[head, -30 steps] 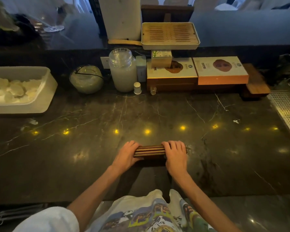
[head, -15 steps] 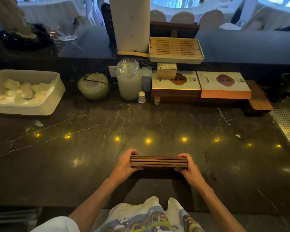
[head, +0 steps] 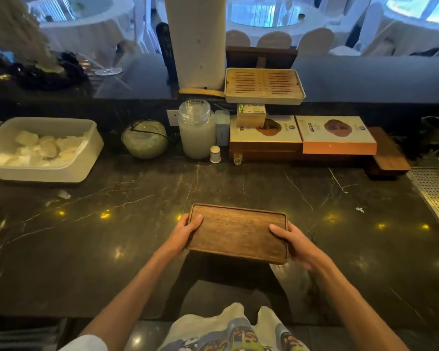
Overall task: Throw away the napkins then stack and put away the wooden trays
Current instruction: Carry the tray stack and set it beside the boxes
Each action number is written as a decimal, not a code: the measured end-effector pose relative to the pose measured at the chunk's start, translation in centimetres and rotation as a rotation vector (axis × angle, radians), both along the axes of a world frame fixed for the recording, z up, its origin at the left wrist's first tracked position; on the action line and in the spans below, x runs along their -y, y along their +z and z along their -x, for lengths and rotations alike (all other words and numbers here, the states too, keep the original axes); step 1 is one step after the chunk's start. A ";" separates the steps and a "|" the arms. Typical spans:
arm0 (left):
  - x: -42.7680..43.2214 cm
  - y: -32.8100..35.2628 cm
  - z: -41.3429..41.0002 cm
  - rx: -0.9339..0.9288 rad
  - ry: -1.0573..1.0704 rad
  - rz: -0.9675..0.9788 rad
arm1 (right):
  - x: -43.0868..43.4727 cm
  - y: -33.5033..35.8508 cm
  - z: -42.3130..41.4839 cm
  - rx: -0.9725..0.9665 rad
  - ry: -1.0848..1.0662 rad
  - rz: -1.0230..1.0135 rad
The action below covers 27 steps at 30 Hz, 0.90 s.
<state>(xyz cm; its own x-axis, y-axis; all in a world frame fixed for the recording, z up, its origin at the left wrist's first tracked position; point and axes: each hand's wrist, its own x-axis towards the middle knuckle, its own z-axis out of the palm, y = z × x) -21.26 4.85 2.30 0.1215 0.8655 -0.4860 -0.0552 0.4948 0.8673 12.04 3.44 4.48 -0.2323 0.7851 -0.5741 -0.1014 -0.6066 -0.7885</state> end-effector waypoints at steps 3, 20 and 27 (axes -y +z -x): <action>0.0 2.6 -1.2 0.023 0.015 0.048 | 0.4 0.7 -0.2 -0.094 -0.058 0.052; 6.3 6.8 -26.0 0.235 0.320 0.161 | 11.1 4.4 -3.5 -0.267 -0.710 0.081; 9.0 8.6 -25.3 0.048 -0.066 0.018 | 15.6 5.4 -11.1 -0.054 -0.371 -0.007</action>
<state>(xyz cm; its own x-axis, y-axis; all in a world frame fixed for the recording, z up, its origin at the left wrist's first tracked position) 4.02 -4.20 10.88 0.2019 0.8461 -0.4933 -0.0636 0.5140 0.8555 23.12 -12.12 9.83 0.0392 0.8252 -0.5635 -0.3548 -0.5156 -0.7799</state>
